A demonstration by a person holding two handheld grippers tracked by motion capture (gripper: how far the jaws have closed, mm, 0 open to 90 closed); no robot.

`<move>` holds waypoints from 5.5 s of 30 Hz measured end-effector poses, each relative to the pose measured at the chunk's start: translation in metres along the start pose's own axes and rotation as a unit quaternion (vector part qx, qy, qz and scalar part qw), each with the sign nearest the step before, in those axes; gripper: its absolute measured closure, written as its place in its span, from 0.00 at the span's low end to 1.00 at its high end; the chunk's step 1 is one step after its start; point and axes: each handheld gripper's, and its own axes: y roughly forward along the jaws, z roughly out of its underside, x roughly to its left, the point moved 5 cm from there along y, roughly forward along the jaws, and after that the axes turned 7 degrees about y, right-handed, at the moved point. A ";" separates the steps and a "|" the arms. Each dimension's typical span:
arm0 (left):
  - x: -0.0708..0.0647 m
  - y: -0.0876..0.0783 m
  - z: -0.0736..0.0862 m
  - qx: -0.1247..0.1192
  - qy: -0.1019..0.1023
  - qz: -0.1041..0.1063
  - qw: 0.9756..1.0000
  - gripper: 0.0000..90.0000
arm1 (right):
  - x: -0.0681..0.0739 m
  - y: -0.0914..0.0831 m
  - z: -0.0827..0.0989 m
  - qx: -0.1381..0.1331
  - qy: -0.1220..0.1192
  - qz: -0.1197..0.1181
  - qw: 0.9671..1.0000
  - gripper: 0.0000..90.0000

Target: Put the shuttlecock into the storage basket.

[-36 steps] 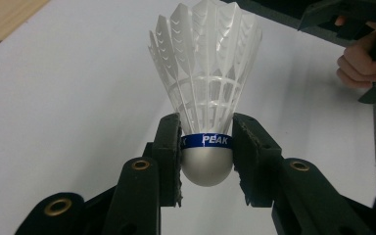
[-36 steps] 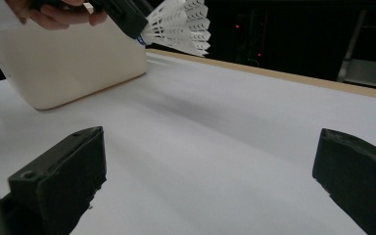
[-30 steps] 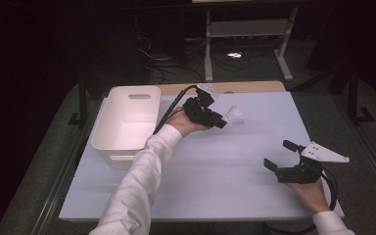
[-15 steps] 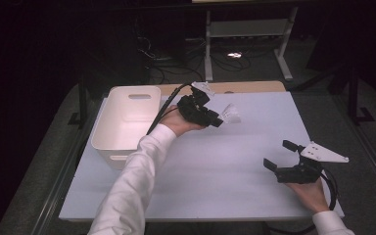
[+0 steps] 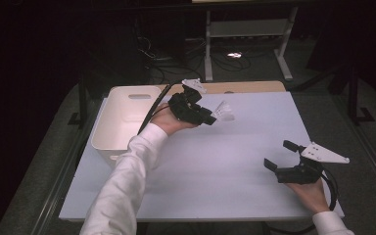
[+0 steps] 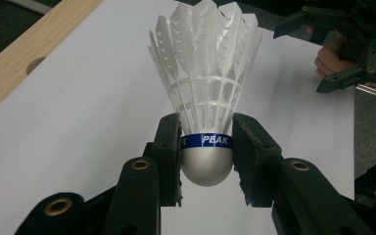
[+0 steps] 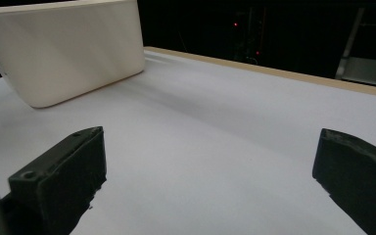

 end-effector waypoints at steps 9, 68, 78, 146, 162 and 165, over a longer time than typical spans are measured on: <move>0.006 -0.013 0.003 -0.010 -0.010 -0.012 1.000 0.72 | 0.000 0.000 0.000 0.000 0.000 0.000 1.000 0.00; 0.029 -0.098 0.067 -0.045 -0.081 -0.088 0.992 0.72 | -0.001 -0.001 0.000 0.000 -0.002 0.001 1.000 0.00; 0.029 -0.111 0.074 -0.057 -0.091 -0.095 0.990 0.72 | -0.001 -0.001 0.000 0.000 -0.001 0.001 1.000 0.00; 0.036 -0.149 0.144 -0.046 -0.152 -0.145 0.977 0.72 | -0.002 -0.001 0.002 0.006 -0.005 0.006 1.000 0.00; 0.034 -0.150 0.144 -0.052 -0.151 -0.134 0.978 0.62 | -0.002 -0.001 0.001 0.006 -0.004 0.006 1.000 0.00; 0.034 -0.151 0.143 -0.060 -0.150 -0.127 0.979 0.57 | -0.002 -0.001 0.001 0.006 -0.005 0.006 1.000 0.00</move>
